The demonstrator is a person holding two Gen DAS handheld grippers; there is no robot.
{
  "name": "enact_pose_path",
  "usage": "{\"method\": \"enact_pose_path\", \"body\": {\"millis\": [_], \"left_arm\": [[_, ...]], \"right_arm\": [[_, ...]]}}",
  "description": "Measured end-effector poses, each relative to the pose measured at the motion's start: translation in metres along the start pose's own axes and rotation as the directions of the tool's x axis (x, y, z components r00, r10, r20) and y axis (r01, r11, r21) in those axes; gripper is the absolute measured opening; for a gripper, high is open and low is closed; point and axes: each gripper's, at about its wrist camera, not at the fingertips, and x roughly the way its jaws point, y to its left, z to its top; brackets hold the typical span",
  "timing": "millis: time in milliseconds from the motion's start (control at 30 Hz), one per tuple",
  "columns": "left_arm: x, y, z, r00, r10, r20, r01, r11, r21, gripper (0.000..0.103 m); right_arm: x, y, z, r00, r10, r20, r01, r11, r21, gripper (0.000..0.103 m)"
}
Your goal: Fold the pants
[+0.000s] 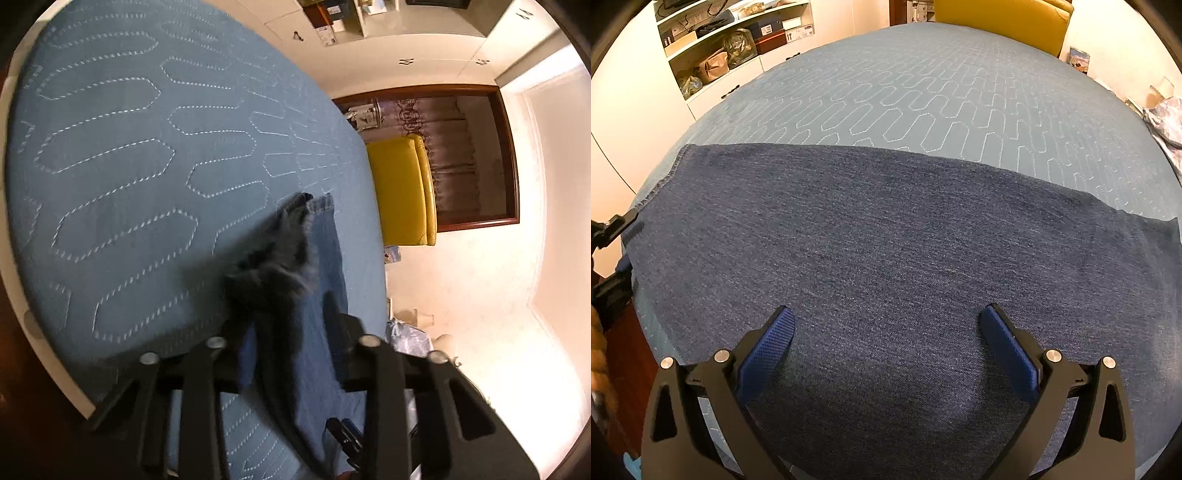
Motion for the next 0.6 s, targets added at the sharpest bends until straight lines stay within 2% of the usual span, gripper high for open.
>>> {"method": "enact_pose_path", "body": {"millis": [100, 133, 200, 233, 267, 300, 333, 367, 433, 467, 500, 533, 567, 600], "left_arm": [[0.005, -0.009, 0.000, 0.998, 0.055, 0.002, -0.055, 0.996, 0.075, 0.008], [0.005, -0.015, -0.001, 0.996, 0.084, 0.012, -0.085, 0.990, 0.112, 0.008], [0.003, -0.033, -0.007, 0.987, 0.152, 0.049, -0.159, 0.965, 0.209, 0.007], [0.002, -0.043, -0.010, 0.981, 0.178, 0.070, -0.190, 0.948, 0.253, 0.007], [0.002, -0.059, -0.017, 0.971, 0.215, 0.105, -0.238, 0.917, 0.319, 0.007], [0.004, -0.078, -0.028, 0.954, 0.259, 0.152, -0.299, 0.866, 0.401, 0.007], [0.004, -0.089, -0.035, 0.943, 0.281, 0.180, -0.333, 0.831, 0.445, 0.007], [0.006, -0.111, -0.049, 0.923, 0.305, 0.233, -0.383, 0.763, 0.521, 0.007], [0.011, -0.144, -0.077, 0.889, 0.329, 0.317, -0.457, 0.630, 0.628, 0.007], [0.018, -0.165, -0.099, 0.860, 0.342, 0.379, -0.509, 0.518, 0.688, 0.007], [0.023, -0.176, -0.115, 0.844, 0.341, 0.414, -0.533, 0.448, 0.718, 0.007], [0.029, -0.189, -0.136, 0.831, 0.330, 0.449, -0.551, 0.366, 0.750, 0.007], [0.037, -0.197, -0.151, 0.823, 0.322, 0.469, -0.559, 0.305, 0.771, 0.007], [0.047, -0.206, -0.172, 0.811, 0.313, 0.494, -0.568, 0.220, 0.793, 0.007]], "right_arm": [[-0.003, 0.001, 0.014, 0.997, 0.074, -0.025, -0.073, 0.997, 0.027, 0.097], [-0.003, 0.003, 0.019, 0.995, 0.099, -0.032, -0.098, 0.995, 0.029, 0.097], [-0.003, 0.007, 0.040, 0.975, 0.214, -0.065, -0.210, 0.976, 0.062, 0.097], [-0.001, 0.007, 0.050, 0.959, 0.270, -0.090, -0.262, 0.961, 0.091, 0.098], [0.001, 0.007, 0.061, 0.937, 0.330, -0.112, -0.317, 0.940, 0.123, 0.098], [0.005, 0.008, 0.076, 0.895, 0.424, -0.140, -0.400, 0.900, 0.170, 0.098], [0.006, 0.009, 0.087, 0.861, 0.484, -0.159, -0.452, 0.870, 0.200, 0.098], [0.007, 0.012, 0.101, 0.806, 0.564, -0.181, -0.519, 0.820, 0.241, 0.098], [0.003, 0.015, 0.120, 0.737, 0.647, -0.197, -0.591, 0.758, 0.276, 0.098], [-0.002, 0.017, 0.128, 0.711, 0.673, -0.201, -0.616, 0.735, 0.282, 0.098], [-0.010, 0.019, 0.139, 0.678, 0.705, -0.206, -0.648, 0.706, 0.285, 0.098], [-0.015, 0.020, 0.143, 0.664, 0.717, -0.211, -0.660, 0.695, 0.284, 0.098], [-0.021, 0.019, 0.148, 0.644, 0.733, -0.219, -0.676, 0.680, 0.284, 0.098], [-0.025, 0.014, 0.152, 0.634, 0.740, -0.225, -0.685, 0.672, 0.282, 0.098]]}}
